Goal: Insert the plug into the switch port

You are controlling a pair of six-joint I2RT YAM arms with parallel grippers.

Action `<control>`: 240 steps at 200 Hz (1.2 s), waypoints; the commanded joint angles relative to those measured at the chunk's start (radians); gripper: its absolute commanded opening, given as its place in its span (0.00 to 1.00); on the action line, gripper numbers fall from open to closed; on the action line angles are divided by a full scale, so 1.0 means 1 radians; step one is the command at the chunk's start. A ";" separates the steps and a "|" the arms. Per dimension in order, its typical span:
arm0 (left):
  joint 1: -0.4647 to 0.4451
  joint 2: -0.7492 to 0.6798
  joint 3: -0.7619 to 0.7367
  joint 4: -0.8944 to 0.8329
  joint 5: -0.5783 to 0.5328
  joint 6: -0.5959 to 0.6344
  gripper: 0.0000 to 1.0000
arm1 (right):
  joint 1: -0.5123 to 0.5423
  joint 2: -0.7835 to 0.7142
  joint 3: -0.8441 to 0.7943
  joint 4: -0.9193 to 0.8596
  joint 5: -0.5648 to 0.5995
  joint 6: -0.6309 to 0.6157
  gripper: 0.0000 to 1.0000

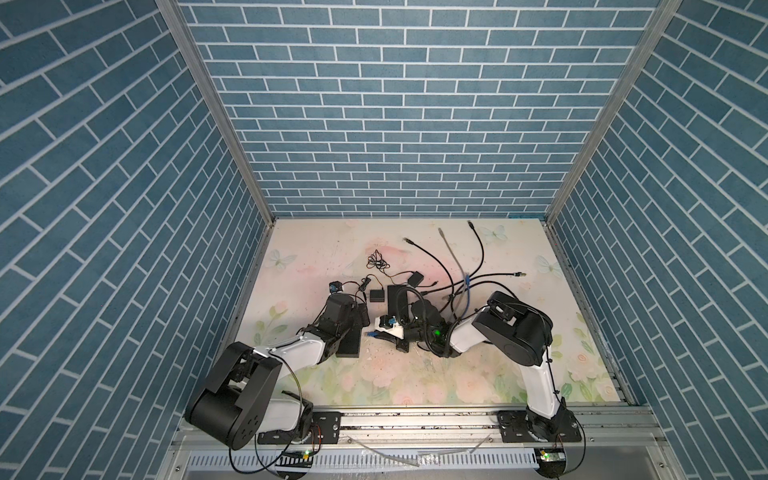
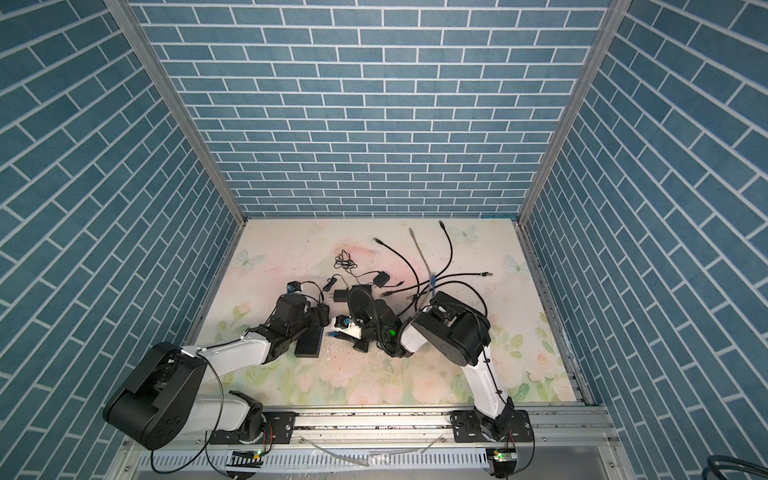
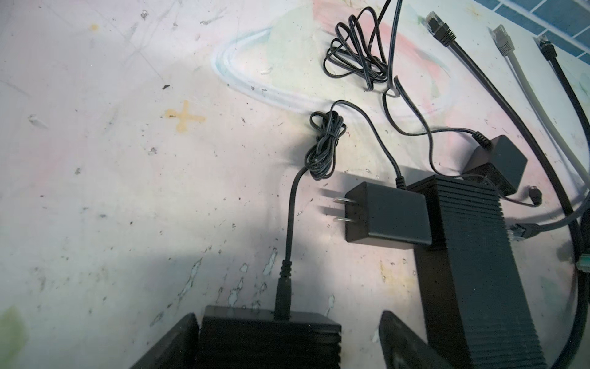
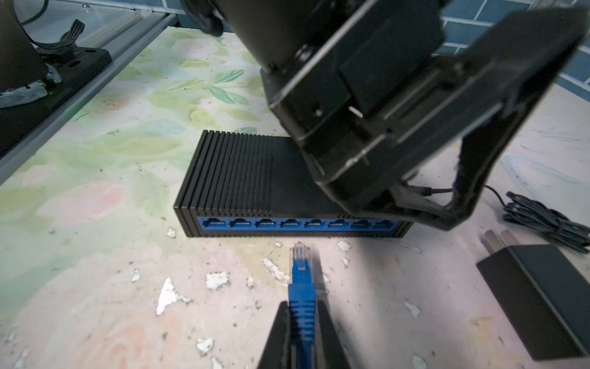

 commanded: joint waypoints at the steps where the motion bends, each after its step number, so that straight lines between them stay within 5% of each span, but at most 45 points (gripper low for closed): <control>1: 0.005 0.013 0.012 -0.003 0.029 0.032 0.89 | 0.011 0.037 -0.004 0.029 0.059 0.053 0.00; 43: 0.006 0.051 0.012 0.033 0.076 0.041 0.89 | 0.011 0.071 0.012 0.103 0.130 0.098 0.00; 131: 0.006 0.027 -0.011 0.042 0.053 -0.003 0.88 | 0.011 0.083 0.031 0.114 0.077 0.079 0.00; 188: 0.006 0.051 -0.046 0.115 0.129 -0.031 0.88 | 0.012 0.106 0.045 0.221 0.083 0.112 0.00; 240: 0.006 0.040 -0.088 0.176 0.186 -0.065 0.87 | 0.035 0.136 0.070 0.142 0.066 0.060 0.00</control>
